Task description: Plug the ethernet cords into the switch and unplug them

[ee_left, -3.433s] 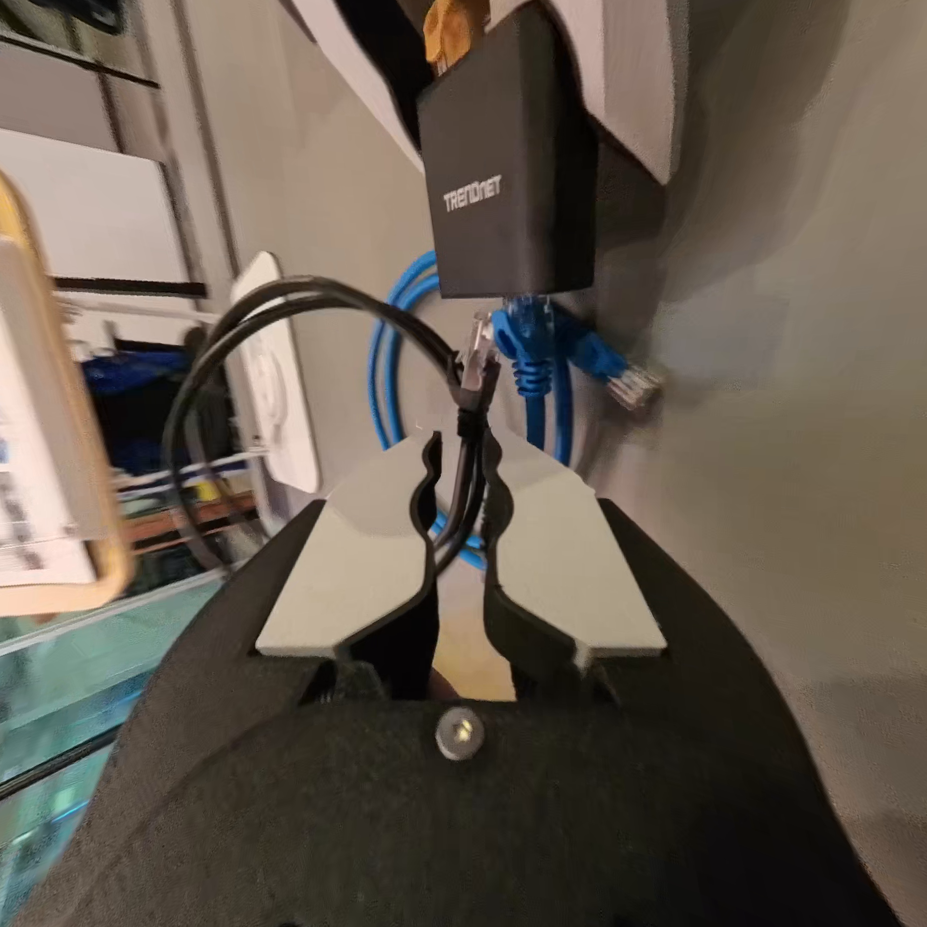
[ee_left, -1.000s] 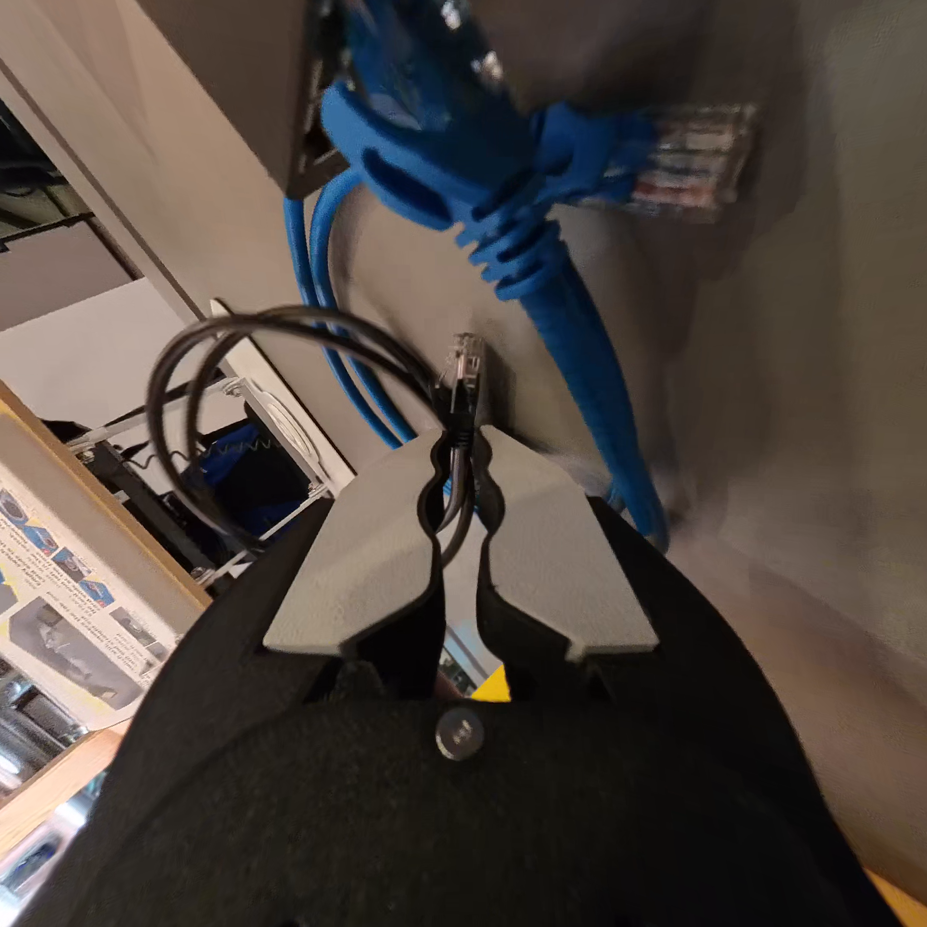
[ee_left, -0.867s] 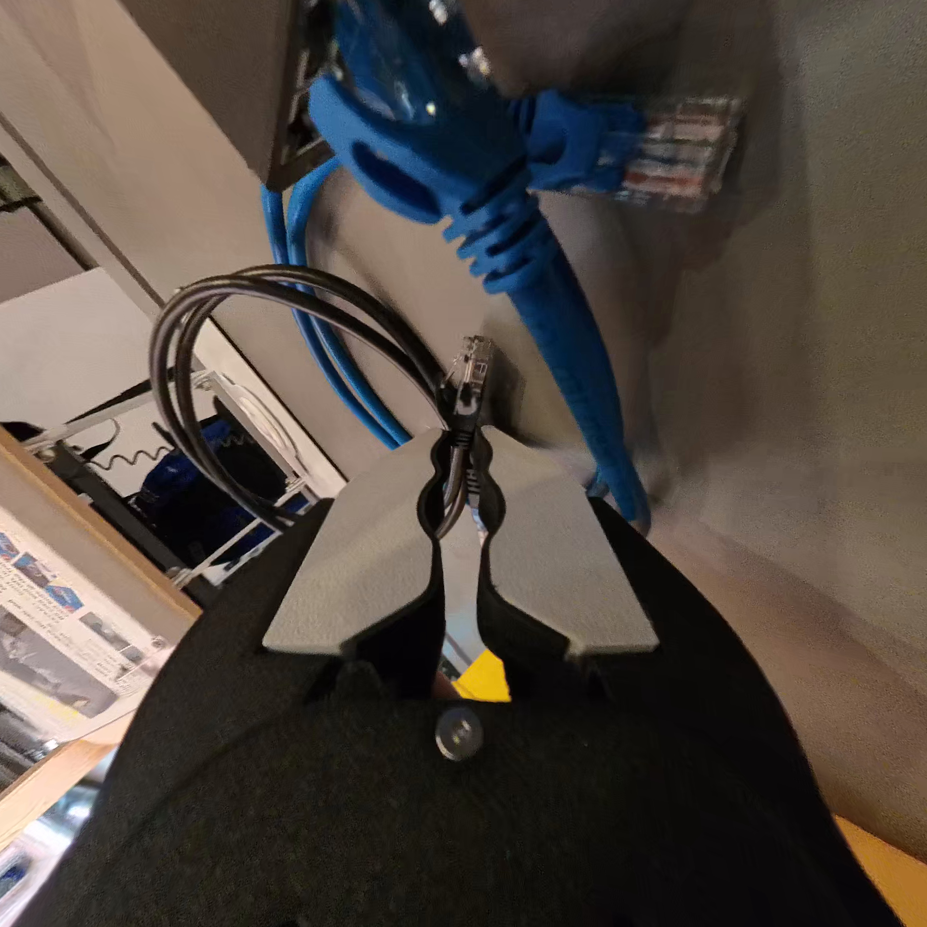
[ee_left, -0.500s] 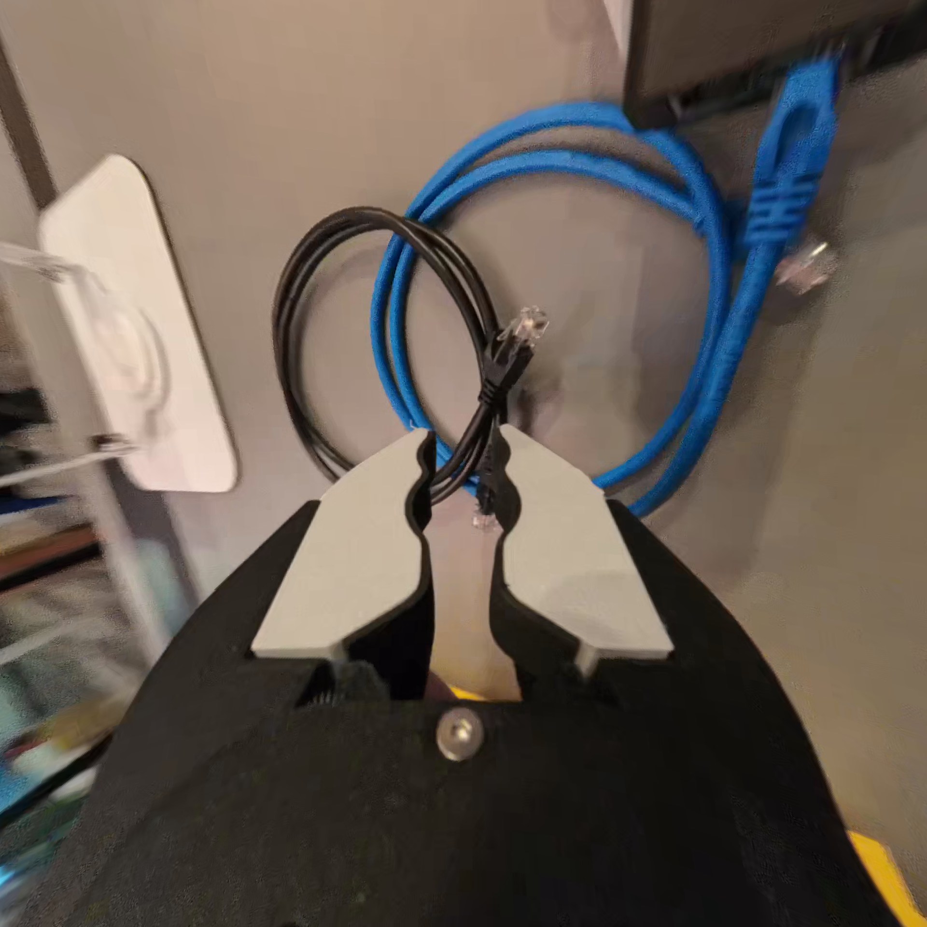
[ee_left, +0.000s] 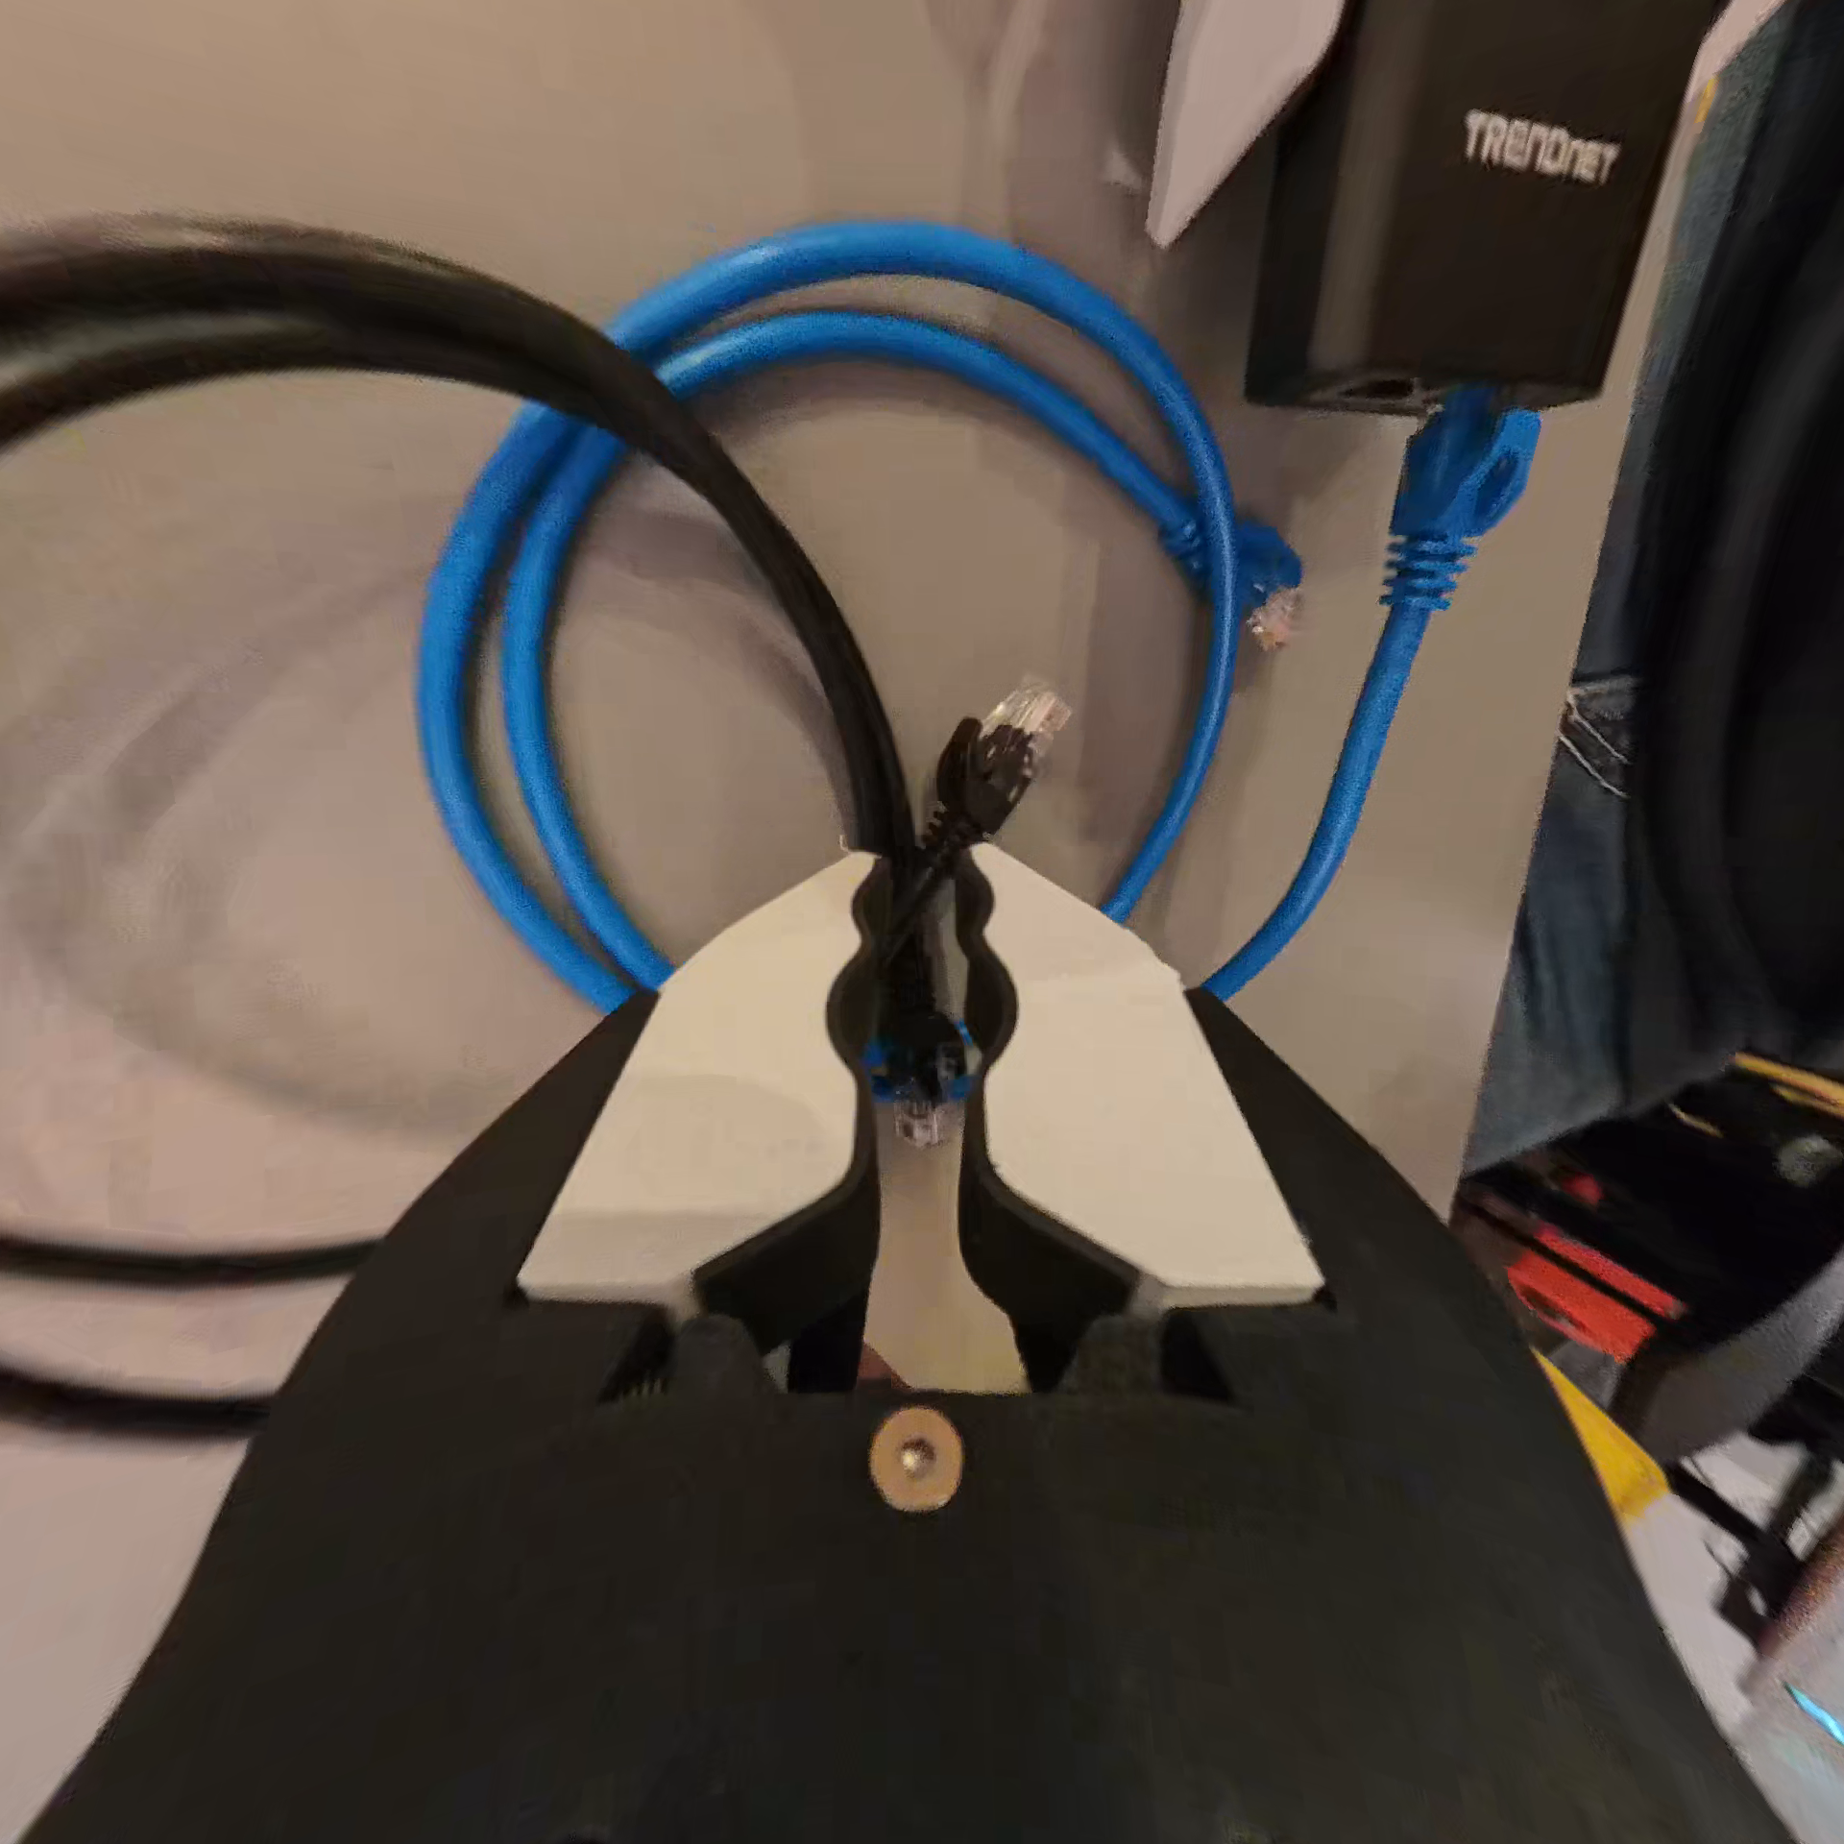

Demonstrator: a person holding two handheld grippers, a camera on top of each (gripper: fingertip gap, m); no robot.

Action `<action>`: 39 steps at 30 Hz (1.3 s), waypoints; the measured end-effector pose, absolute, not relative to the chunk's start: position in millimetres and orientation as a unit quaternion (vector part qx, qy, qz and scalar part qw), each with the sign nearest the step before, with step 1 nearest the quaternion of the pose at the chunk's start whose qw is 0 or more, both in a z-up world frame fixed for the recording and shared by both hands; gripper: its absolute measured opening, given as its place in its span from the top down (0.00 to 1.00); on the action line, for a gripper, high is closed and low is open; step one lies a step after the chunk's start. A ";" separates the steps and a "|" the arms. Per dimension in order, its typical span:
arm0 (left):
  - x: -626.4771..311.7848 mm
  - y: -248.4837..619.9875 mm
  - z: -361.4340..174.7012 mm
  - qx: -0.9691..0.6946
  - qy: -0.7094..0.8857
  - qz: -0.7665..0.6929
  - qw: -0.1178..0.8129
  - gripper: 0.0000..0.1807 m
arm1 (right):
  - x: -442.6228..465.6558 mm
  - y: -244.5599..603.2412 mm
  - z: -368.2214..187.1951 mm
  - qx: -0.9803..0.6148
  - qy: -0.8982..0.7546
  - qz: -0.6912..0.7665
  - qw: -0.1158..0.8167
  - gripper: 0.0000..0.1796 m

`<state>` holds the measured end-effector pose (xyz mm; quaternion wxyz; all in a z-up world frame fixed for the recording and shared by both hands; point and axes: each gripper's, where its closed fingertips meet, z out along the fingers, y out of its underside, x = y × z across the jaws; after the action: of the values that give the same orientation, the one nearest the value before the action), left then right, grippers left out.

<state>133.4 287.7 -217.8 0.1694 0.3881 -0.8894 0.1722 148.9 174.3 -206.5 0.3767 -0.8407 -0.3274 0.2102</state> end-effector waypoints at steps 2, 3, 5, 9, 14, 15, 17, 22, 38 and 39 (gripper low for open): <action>129.5 284.1 -221.1 0.380 -0.889 0.168 0.190 0.92 | 148.2 174.4 -207.1 -0.840 -0.329 0.212 0.377 0.66; 127.5 283.0 -220.9 0.378 -0.888 0.169 0.201 0.92 | 147.5 174.6 -207.1 -0.839 -0.330 0.213 0.377 0.66; 127.9 283.0 -220.9 0.374 -0.890 0.168 0.200 0.92 | 146.7 175.1 -207.5 -0.838 -0.331 0.213 0.378 0.66; 135.4 286.8 -208.3 0.369 -0.901 0.174 0.147 0.91 | 147.2 174.9 -205.6 -0.838 -0.329 0.213 0.380 0.66; 125.8 293.5 -188.9 0.362 -0.915 0.161 0.080 0.89 | 147.3 175.3 -203.9 -0.837 -0.330 0.212 0.382 0.66; 119.2 296.5 -191.6 0.357 -0.920 0.143 0.076 0.88 | 146.7 175.8 -203.6 -0.836 -0.331 0.211 0.382 0.66; 111.2 298.3 -197.7 0.343 -0.930 0.119 0.062 0.86 | 145.5 176.3 -203.3 -0.836 -0.332 0.211 0.383 0.66; 126.4 293.1 -202.4 0.305 -0.946 0.107 0.007 0.85 | 144.0 174.6 -205.6 -0.837 -0.332 0.211 0.379 0.66; 118.9 280.9 -224.1 0.319 -0.917 0.155 0.183 0.93 | 147.2 173.2 -205.2 -0.835 -0.330 0.217 0.384 0.66; 118.7 280.5 -224.4 0.321 -0.916 0.158 0.184 0.93 | 147.1 173.5 -205.1 -0.834 -0.330 0.217 0.384 0.66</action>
<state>118.7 280.5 -224.4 0.1835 0.3210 -0.9156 0.1576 147.1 173.5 -205.1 0.3842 -0.8343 -0.3303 0.2171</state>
